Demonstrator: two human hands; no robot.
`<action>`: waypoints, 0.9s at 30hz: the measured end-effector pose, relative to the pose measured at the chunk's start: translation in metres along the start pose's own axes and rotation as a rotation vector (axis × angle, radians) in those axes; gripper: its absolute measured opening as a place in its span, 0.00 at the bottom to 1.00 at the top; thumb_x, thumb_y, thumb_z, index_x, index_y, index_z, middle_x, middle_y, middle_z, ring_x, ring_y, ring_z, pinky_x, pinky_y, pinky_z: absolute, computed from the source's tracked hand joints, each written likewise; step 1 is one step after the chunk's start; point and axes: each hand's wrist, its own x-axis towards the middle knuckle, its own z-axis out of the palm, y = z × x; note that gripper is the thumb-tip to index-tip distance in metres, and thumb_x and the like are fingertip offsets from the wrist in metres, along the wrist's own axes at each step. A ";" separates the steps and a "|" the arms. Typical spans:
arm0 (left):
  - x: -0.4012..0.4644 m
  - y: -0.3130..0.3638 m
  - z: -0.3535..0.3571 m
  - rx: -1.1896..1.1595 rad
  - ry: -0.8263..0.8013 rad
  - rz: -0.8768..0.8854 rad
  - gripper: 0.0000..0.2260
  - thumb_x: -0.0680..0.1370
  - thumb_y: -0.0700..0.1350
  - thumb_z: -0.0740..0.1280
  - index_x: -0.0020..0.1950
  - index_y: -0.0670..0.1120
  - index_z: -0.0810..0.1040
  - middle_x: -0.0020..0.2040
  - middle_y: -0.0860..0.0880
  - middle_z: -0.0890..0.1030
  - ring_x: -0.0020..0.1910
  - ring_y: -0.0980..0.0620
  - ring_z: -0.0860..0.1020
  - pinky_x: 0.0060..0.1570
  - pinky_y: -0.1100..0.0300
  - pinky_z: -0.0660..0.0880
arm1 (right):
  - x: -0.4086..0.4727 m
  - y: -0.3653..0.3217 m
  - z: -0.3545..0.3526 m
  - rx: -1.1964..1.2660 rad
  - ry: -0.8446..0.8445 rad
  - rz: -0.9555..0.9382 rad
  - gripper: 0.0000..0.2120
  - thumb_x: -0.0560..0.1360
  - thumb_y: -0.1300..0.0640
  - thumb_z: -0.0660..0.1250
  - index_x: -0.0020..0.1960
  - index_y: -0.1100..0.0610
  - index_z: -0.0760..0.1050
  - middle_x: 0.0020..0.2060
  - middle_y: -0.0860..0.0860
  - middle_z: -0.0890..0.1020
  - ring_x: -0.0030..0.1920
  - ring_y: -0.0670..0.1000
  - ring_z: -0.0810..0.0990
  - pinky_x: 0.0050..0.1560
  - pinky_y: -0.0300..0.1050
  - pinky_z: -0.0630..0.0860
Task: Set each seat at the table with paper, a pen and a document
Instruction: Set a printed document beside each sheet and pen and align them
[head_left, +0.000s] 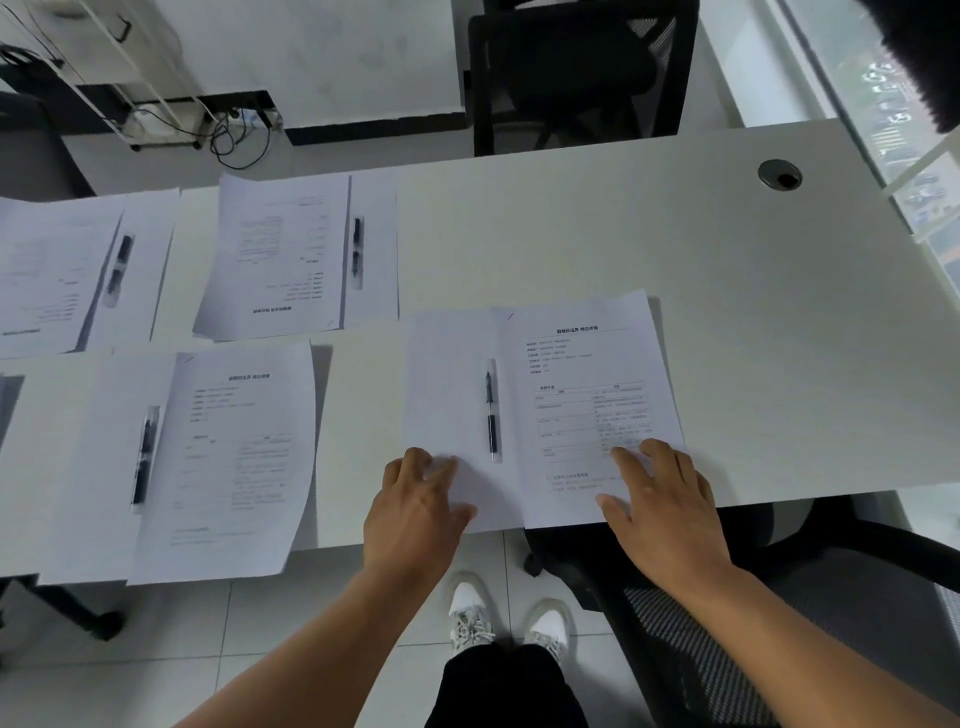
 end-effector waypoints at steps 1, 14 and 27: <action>0.001 0.000 0.000 0.004 -0.001 0.001 0.28 0.83 0.61 0.70 0.82 0.56 0.71 0.76 0.53 0.68 0.77 0.50 0.66 0.58 0.54 0.81 | 0.000 0.000 0.000 0.003 0.000 0.002 0.30 0.79 0.43 0.71 0.76 0.55 0.73 0.72 0.56 0.71 0.72 0.59 0.71 0.70 0.61 0.75; 0.002 -0.002 -0.001 0.006 0.001 0.015 0.27 0.83 0.60 0.70 0.81 0.57 0.71 0.76 0.53 0.68 0.76 0.50 0.66 0.58 0.54 0.80 | 0.006 -0.001 -0.001 0.008 -0.024 0.016 0.30 0.80 0.42 0.69 0.78 0.54 0.72 0.73 0.56 0.70 0.73 0.59 0.70 0.72 0.61 0.73; 0.003 -0.002 0.001 0.009 -0.001 0.003 0.27 0.82 0.61 0.70 0.81 0.57 0.71 0.76 0.53 0.67 0.77 0.50 0.66 0.58 0.53 0.81 | 0.006 0.000 -0.002 -0.002 -0.021 0.011 0.30 0.80 0.42 0.69 0.78 0.54 0.72 0.72 0.55 0.70 0.73 0.58 0.70 0.71 0.60 0.74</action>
